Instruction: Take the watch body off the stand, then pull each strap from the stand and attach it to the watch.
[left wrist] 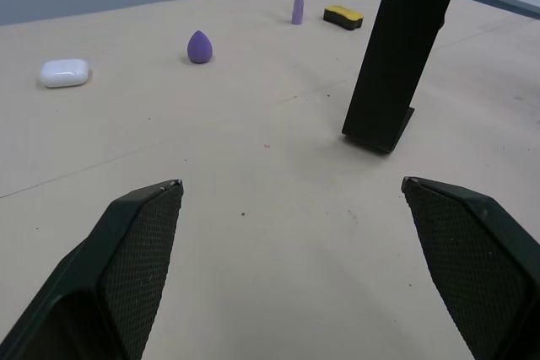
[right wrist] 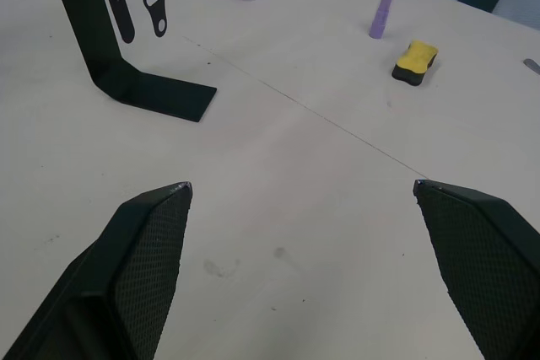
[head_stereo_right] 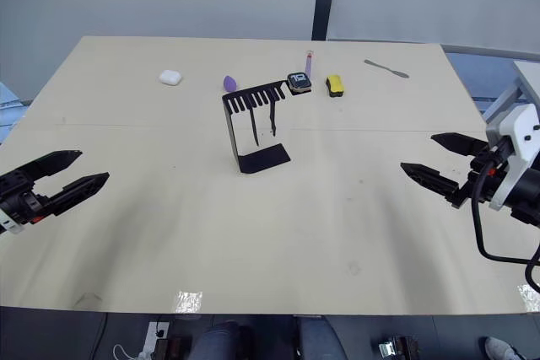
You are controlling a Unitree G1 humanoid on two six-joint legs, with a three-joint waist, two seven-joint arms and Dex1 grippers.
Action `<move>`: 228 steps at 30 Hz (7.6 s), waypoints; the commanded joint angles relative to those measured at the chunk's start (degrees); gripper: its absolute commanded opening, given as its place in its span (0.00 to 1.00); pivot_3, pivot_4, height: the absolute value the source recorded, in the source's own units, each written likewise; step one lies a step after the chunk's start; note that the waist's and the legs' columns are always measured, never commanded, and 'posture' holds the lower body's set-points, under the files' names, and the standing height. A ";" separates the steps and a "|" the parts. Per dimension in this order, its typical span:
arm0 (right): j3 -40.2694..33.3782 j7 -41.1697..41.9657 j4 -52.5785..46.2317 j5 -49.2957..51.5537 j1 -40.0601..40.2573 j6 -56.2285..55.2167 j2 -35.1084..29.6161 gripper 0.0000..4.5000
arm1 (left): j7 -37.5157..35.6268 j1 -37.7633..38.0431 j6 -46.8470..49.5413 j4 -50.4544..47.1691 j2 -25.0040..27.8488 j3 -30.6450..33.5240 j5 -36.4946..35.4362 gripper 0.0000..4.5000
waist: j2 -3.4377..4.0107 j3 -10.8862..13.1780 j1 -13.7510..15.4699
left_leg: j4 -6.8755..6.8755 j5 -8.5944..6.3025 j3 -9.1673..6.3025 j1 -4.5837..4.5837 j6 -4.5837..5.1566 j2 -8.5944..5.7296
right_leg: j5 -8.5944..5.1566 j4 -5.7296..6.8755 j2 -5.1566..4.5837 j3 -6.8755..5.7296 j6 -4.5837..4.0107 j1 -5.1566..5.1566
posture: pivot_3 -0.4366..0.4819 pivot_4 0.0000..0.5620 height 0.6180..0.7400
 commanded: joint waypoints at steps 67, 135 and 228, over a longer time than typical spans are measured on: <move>28.61 -56.56 1.84 -11.57 -50.31 22.35 45.90 0.81 | -8.08 -45.80 -2.48 10.03 -8.23 -28.82 4.36 1.00 | 0.00 -0.01 -1.64 | 0.89 0.24 -0.21 -1.29 -0.26 -0.02 | 0.01 1.22 -0.03 -0.16 -0.01 -1.28 | 0.48 0.27 1.00; 34.73 -5.48 26.43 -13.16 -59.76 3.72 26.70 0.99 | -6.85 -46.82 -3.92 8.96 -9.35 -29.30 5.23 1.00 | 0.01 0.00 -2.88 | 0.85 0.23 -0.41 -1.29 -0.24 -0.07 | 0.00 1.17 0.00 -0.22 -0.01 -1.18 | 0.48 0.27 1.00; 9.50 -37.63 3.00 -23.87 3.20 -3.80 38.09 0.36 | -18.63 -38.27 -6.02 1.08 -12.33 -40.45 6.60 1.00 | 0.12 -0.02 0.20 | 1.04 0.37 -0.80 -1.27 -0.44 -0.16 | 0.00 1.24 0.17 0.07 -0.01 -0.98 | 0.48 0.27 1.00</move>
